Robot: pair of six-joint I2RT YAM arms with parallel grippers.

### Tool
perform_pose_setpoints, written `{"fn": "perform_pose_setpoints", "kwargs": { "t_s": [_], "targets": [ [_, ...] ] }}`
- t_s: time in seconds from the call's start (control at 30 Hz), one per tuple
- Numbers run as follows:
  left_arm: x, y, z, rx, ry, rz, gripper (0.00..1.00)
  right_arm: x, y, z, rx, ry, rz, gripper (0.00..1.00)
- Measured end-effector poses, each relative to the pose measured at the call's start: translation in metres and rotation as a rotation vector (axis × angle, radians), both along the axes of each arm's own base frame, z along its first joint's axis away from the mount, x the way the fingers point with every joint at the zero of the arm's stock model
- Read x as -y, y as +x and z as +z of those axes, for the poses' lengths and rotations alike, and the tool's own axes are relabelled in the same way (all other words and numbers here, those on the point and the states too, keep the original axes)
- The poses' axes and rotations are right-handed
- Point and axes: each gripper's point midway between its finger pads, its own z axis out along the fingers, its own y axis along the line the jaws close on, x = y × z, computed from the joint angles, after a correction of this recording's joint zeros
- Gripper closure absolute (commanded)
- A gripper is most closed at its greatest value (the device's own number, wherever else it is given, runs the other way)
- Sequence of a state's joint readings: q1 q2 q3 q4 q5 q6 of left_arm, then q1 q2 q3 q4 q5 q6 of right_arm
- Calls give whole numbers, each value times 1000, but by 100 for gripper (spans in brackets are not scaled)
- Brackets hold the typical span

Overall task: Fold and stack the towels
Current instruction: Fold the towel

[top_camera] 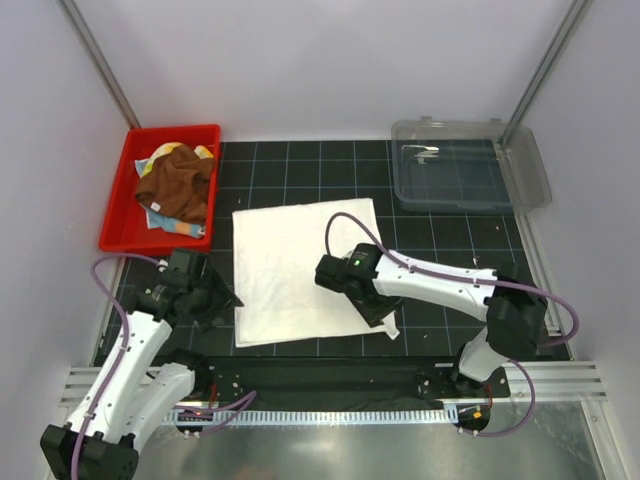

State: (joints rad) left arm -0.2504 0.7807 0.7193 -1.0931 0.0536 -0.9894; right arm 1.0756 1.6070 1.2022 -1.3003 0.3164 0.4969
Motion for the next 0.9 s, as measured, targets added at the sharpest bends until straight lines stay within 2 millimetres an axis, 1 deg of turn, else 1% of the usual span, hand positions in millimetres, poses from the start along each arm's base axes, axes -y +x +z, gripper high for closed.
{"fn": "perform_pose_setpoints", "kwargs": {
  "t_s": [0.1, 0.13, 0.2, 0.23, 0.27, 0.33, 0.4, 0.5, 0.57, 0.6, 0.77, 0.83, 0.9],
  "targets": [
    [6, 8, 4, 34, -36, 3, 42, -15, 14, 18, 64, 57, -3, 56],
    [12, 15, 4, 53, -65, 7, 45, -20, 20, 21, 86, 80, -11, 58],
    [21, 26, -5, 61, -111, 15, 49, -28, 31, 19, 115, 123, -32, 59],
    [27, 31, -15, 51, -138, 22, 52, -30, 36, 15, 122, 137, -46, 59],
    [30, 32, -24, 28, -147, 25, 53, -33, 39, 10, 125, 153, -58, 59],
    [32, 31, -46, -50, -142, 29, 53, -31, 47, -6, 115, 157, -92, 59],
    [28, 25, -63, -123, -106, 35, 54, -24, 50, -30, 93, 143, -127, 59],
    [19, 22, -72, -147, -54, 48, 52, -6, 47, -58, 54, 101, -172, 59],
    [14, 22, -74, -141, -25, 60, 50, 2, 46, -66, 43, 87, -189, 58],
    [11, 22, -75, -139, -10, 66, 49, 3, 47, -66, 44, 87, -194, 54],
    [-7, 17, -82, -156, 86, 105, 47, -4, 60, -61, 76, 129, -213, 46],
    [-11, 16, -84, -164, 105, 121, 46, -7, 70, -54, 96, 166, -232, 46],
    [-11, 16, -85, -165, 103, 134, 46, -6, 86, -45, 123, 221, -279, 45]
  ]
}}
